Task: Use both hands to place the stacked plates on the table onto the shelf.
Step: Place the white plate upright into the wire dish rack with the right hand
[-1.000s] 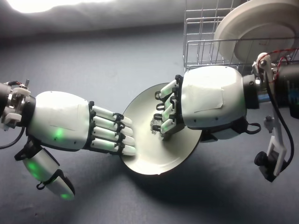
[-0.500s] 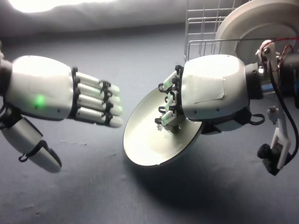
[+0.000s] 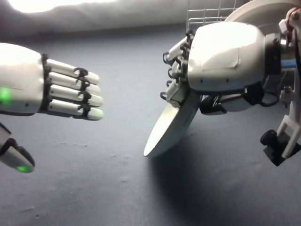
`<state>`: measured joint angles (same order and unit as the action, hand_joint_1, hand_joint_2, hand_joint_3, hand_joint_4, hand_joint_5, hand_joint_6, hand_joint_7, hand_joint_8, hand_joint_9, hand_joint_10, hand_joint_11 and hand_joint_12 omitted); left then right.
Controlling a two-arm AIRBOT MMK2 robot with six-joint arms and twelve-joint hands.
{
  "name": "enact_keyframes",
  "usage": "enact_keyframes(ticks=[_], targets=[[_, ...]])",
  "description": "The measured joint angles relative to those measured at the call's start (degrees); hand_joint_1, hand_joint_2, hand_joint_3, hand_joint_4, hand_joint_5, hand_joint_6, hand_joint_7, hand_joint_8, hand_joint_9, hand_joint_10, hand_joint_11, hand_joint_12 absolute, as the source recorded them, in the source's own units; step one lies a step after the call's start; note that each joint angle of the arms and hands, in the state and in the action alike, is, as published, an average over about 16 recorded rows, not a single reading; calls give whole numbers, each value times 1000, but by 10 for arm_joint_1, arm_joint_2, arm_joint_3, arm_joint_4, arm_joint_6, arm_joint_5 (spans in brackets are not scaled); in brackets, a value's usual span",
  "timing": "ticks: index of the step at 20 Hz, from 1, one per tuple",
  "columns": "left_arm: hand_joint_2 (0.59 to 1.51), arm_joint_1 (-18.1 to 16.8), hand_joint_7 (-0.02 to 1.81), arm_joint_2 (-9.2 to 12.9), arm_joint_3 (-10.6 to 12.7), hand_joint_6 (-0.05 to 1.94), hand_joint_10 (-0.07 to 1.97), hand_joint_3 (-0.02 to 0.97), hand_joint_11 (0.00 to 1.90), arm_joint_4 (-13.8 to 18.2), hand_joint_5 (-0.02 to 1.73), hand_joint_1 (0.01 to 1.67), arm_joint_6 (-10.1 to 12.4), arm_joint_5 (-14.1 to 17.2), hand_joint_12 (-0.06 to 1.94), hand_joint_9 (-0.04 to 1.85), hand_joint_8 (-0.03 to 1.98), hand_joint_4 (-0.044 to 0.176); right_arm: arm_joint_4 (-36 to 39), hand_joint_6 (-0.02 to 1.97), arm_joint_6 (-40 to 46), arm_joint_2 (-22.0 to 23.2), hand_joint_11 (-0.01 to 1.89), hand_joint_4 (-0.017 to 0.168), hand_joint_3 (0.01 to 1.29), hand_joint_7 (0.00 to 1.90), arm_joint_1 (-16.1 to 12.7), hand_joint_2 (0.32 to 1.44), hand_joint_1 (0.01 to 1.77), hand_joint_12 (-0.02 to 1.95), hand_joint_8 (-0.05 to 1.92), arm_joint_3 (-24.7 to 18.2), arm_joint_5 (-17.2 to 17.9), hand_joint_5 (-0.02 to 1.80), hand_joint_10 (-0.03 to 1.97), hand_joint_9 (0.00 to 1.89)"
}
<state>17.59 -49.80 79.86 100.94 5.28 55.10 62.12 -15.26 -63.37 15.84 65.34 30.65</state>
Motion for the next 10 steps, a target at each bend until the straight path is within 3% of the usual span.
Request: enact_keyframes(ticks=[5,10], targets=[[1073,-6,16,40,-24,17,7,19,18,7,15,22,11,-15,9,19,-9,1,-79,948,3,23,642,-3,14,1079,-24,997,1313,1153,657,-26,-5,910,1115,924],[1075,-9,19,64,-34,17,7,19,19,11,19,22,28,-25,9,19,-9,0,-175,972,10,36,637,-2,14,1093,-47,997,1320,1167,692,-44,-15,931,1133,913]])
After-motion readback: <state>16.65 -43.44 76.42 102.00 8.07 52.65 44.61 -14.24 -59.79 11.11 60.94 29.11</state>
